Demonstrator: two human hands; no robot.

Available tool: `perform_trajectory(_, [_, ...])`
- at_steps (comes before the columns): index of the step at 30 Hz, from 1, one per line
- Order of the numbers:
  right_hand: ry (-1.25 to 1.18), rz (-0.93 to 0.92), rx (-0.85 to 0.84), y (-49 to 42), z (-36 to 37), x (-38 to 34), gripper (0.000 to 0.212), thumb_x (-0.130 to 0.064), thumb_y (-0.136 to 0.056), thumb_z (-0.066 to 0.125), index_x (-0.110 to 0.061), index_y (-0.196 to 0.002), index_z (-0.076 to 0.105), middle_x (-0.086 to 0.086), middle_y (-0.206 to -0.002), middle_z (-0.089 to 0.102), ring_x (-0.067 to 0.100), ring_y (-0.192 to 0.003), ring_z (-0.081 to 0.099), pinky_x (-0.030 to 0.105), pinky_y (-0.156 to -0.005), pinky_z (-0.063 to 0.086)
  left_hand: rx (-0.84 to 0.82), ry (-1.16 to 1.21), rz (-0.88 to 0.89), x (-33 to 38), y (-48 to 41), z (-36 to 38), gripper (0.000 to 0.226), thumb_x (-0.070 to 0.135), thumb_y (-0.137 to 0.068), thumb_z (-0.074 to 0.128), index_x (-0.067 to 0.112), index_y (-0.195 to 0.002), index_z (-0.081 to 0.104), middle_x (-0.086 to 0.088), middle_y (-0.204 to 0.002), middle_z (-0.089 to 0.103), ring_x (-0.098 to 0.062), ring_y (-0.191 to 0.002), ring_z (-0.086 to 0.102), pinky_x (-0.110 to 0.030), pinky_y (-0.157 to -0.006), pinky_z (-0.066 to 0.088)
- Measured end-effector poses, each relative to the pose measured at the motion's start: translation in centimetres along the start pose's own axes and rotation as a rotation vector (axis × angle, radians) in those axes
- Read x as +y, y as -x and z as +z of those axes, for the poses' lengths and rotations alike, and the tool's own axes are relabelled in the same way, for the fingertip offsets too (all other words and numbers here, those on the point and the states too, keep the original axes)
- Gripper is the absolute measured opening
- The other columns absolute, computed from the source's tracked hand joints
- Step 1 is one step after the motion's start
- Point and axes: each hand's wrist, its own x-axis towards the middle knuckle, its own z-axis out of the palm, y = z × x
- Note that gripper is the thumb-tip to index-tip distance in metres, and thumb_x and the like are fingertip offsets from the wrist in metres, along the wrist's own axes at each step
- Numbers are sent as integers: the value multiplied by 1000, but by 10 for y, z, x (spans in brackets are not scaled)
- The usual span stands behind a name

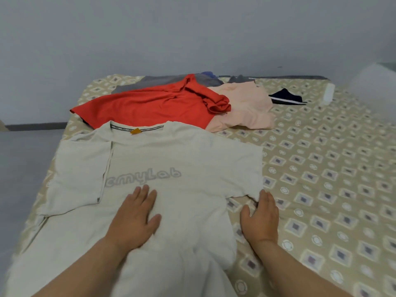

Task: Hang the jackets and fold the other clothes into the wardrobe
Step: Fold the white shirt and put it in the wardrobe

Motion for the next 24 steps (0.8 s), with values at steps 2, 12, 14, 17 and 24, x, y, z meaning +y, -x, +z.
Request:
perform_trajectory(2, [-219,31,96,-5,-3,0,39,-21,-89,59,-10,-125,53,11,-120,61,32,-110,56,39,-92,45,-48,-72,100,36,-25,11,86,69,-86,22,24,-158,7,-3,-165,-4,-21,-152,-6,-40,-121,-6])
perform_trajectory(12, [-458,429,-142,-62,-31,-4,40,-55,-75,51,-15,-74,55,-2,-63,64,13,-54,60,32,-61,44,-48,-159,319,115,-89,51,105,84,-73,20,26,-157,-7,1,-161,-22,-16,-148,-24,-43,-119,-17])
perform_trajectory(14, [-558,483,-223,-73,-31,-10,31,-45,-69,60,-17,-72,47,4,-64,56,23,-56,57,38,-62,45,-31,-138,318,111,-87,54,103,83,-75,21,26,-157,-7,2,-161,-22,-15,-147,-26,-43,-119,-16])
perform_trajectory(17, [-730,576,-245,-81,-33,-14,26,-29,-76,69,-18,-87,48,5,-83,60,25,-60,61,37,-60,55,-31,-131,347,109,-86,52,103,82,-76,21,24,-157,-7,0,-160,-23,-16,-145,-29,-45,-118,-18])
perform_trajectory(24, [-935,796,-278,-95,-43,-44,26,9,-84,39,-12,-97,49,10,-94,54,17,-64,48,17,-36,37,-153,-125,577,101,-61,48,94,78,-82,27,32,-156,-9,5,-157,-26,-16,-143,-32,-45,-113,-28])
